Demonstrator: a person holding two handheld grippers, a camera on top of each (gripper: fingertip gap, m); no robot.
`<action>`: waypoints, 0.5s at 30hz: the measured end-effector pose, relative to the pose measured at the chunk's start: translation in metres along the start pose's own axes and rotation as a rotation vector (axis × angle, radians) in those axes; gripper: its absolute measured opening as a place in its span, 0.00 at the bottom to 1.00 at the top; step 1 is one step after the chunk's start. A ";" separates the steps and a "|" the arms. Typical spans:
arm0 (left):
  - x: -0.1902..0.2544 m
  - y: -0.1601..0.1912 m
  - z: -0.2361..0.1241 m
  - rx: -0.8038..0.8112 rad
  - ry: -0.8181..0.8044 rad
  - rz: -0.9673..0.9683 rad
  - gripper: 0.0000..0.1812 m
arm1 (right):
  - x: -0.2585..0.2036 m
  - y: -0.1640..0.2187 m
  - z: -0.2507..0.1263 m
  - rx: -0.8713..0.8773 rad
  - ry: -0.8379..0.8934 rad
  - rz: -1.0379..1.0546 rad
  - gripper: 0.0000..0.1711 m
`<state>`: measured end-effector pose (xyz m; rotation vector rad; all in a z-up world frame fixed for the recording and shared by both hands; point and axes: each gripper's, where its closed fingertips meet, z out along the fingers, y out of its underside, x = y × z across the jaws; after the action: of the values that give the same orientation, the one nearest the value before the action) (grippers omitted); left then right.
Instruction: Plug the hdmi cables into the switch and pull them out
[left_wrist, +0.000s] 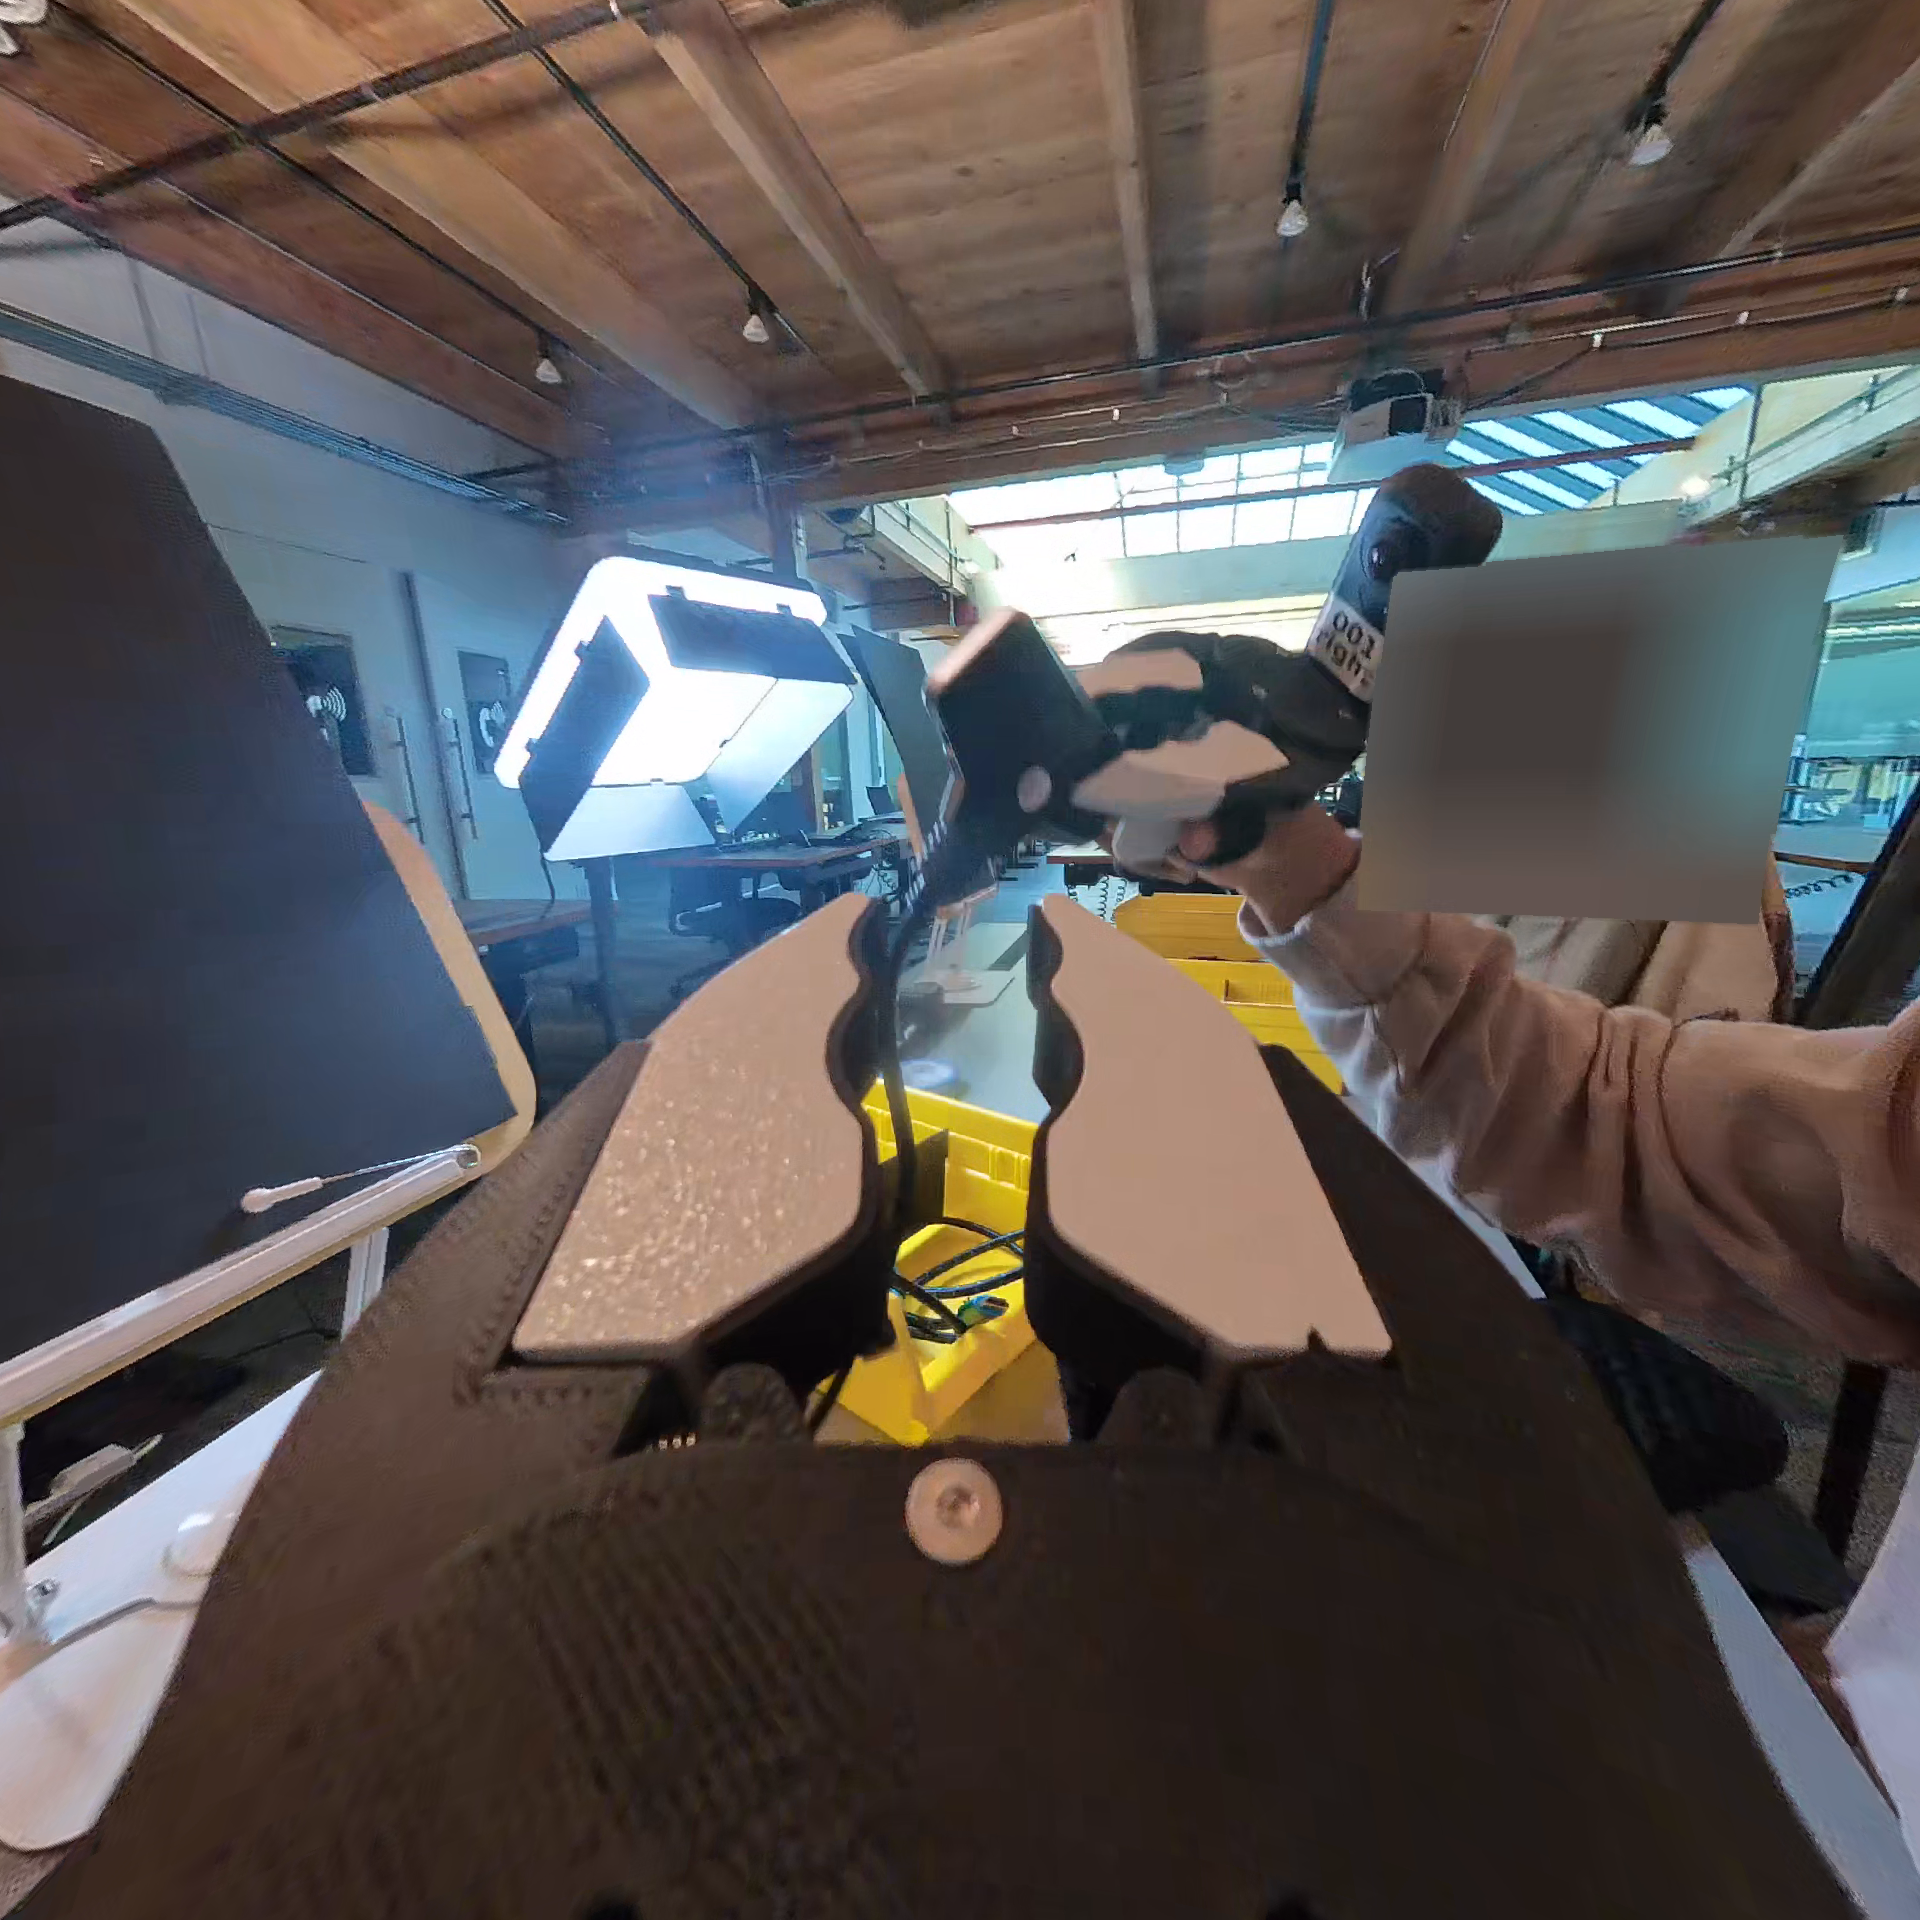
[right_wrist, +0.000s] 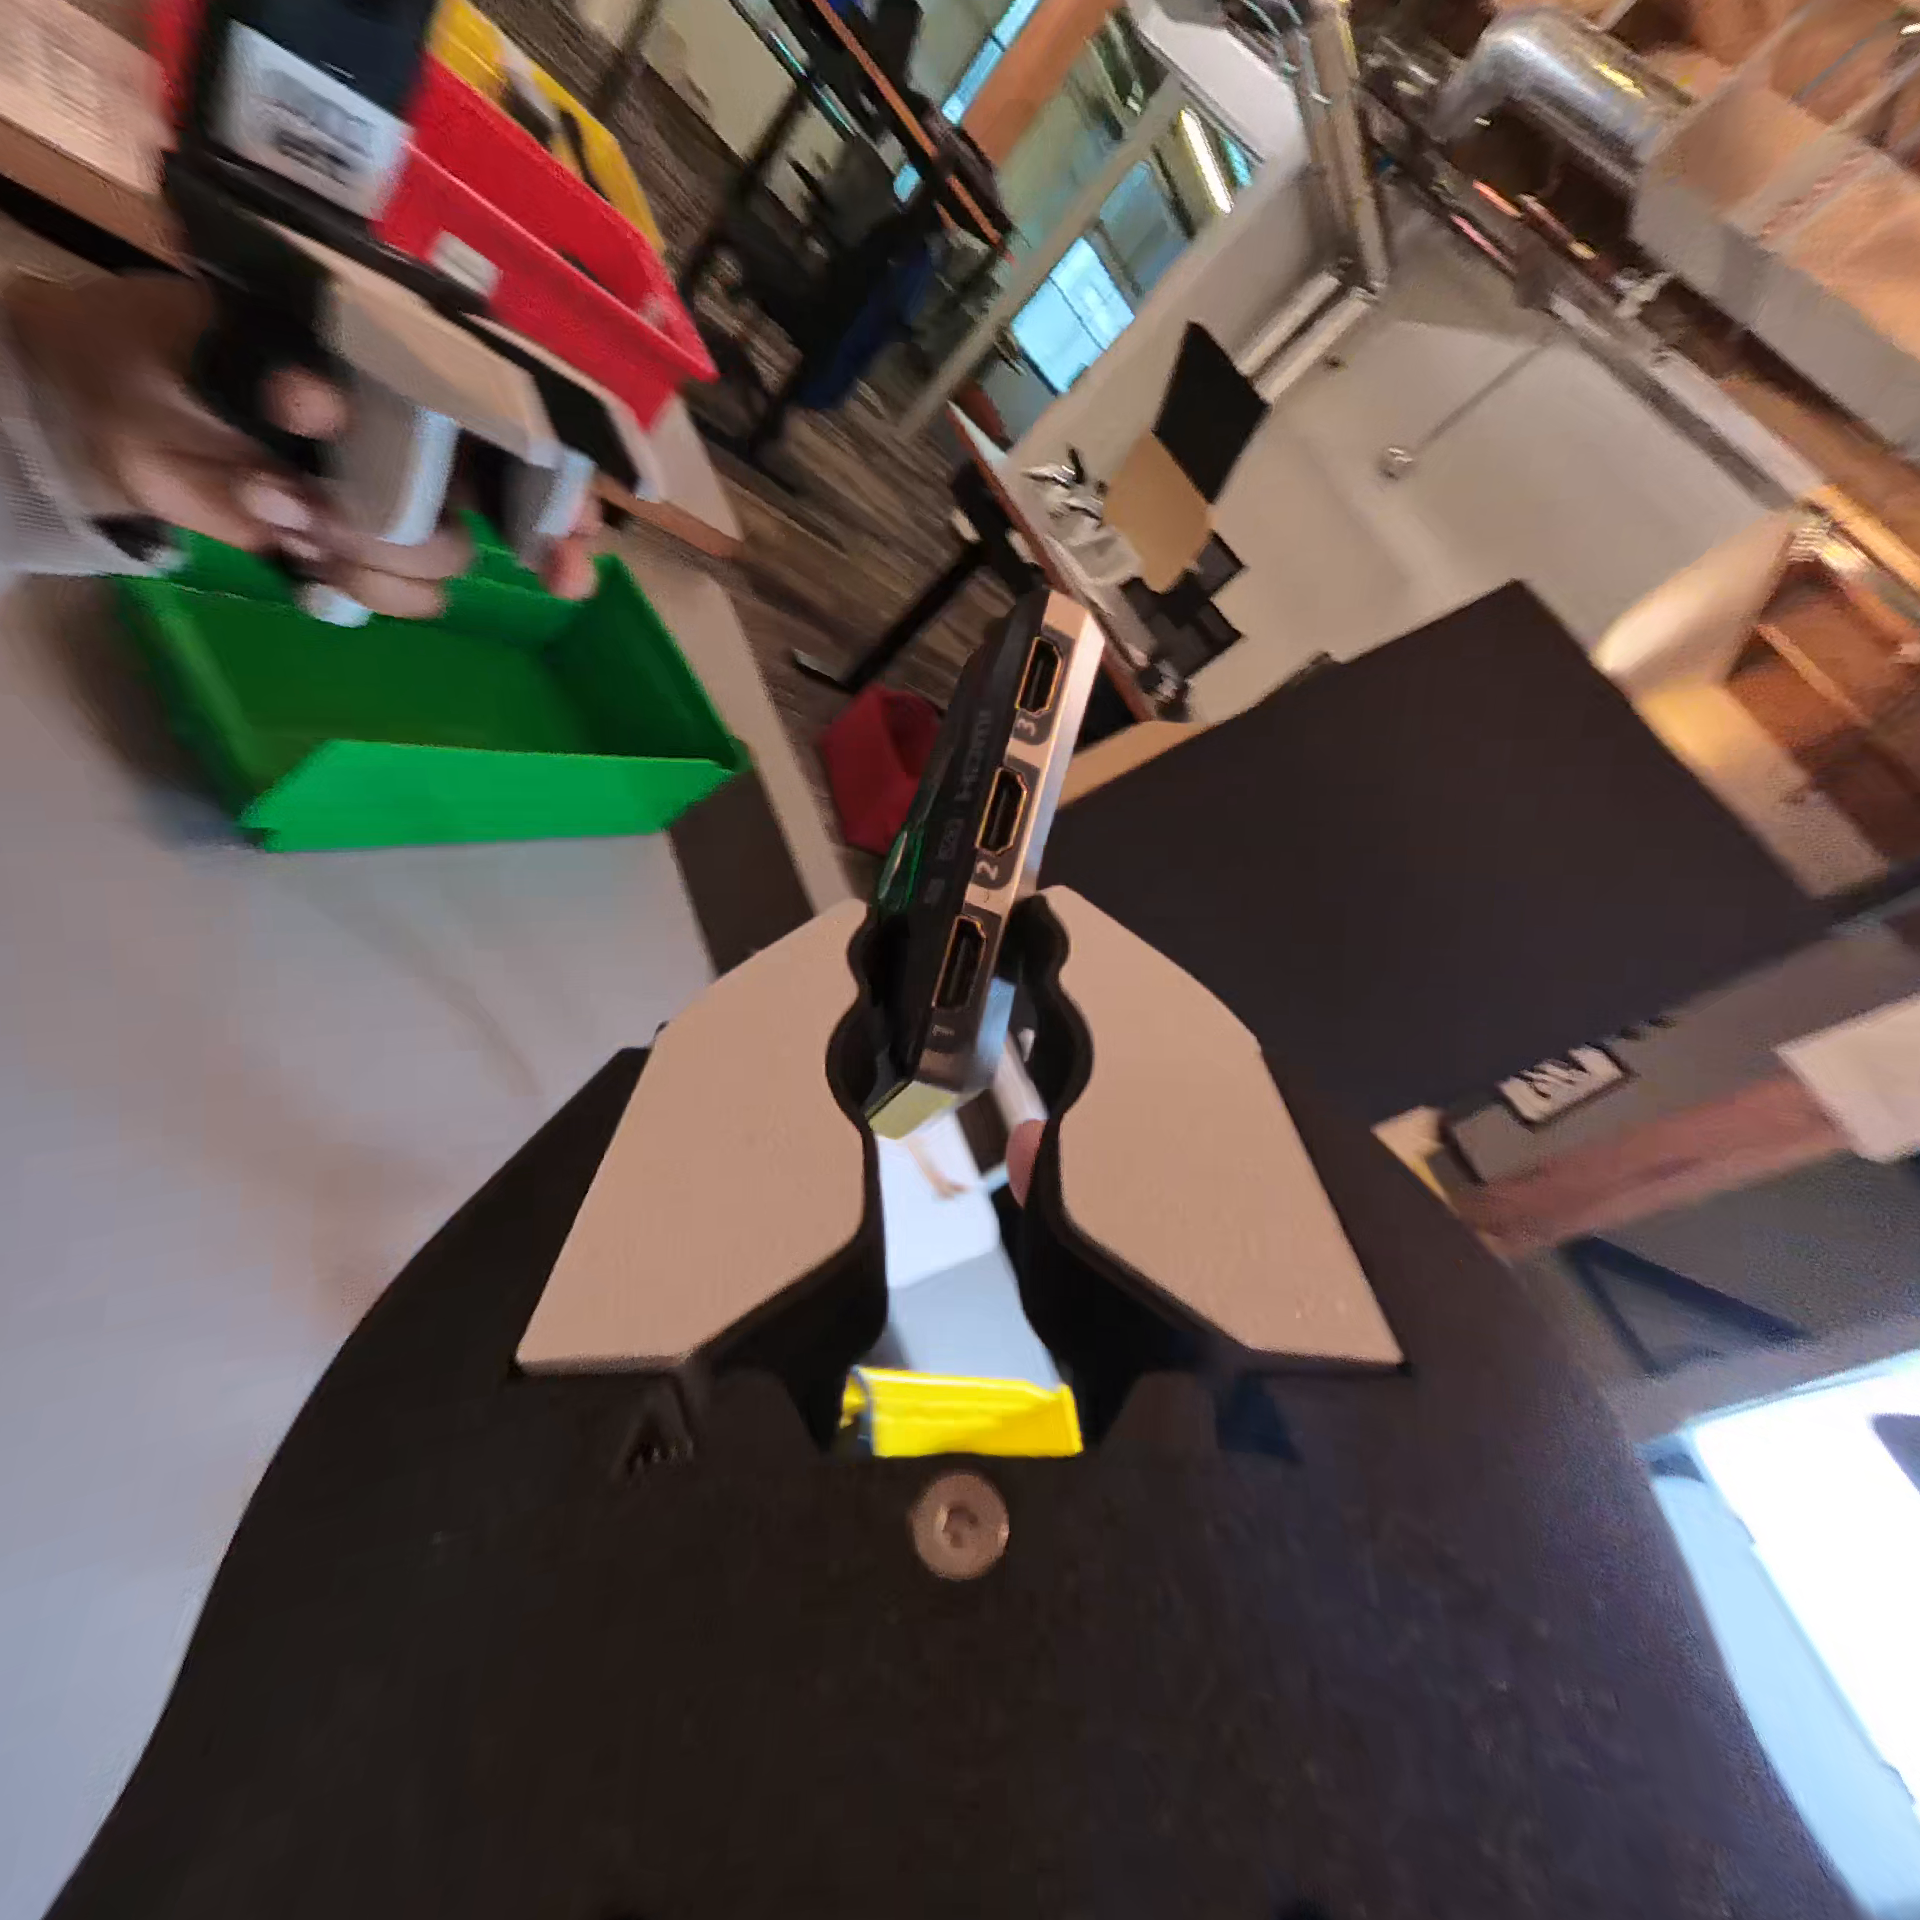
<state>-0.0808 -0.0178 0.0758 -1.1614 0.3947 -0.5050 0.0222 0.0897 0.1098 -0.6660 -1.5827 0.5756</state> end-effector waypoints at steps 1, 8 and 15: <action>-0.001 -0.004 -0.003 0.010 -0.007 0.006 0.14 | 0.020 -0.002 -0.003 -0.029 0.041 -0.027 0.15; -0.001 -0.016 -0.010 0.038 -0.026 0.042 0.12 | 0.117 0.029 -0.020 -0.219 0.243 -0.072 0.15; -0.004 -0.016 -0.012 0.043 -0.033 0.038 0.11 | 0.128 0.150 -0.025 -0.488 0.283 0.058 0.15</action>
<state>-0.0938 -0.0294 0.0862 -1.1177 0.3749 -0.4588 0.0509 0.2855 0.0975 -1.1091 -1.4443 0.1195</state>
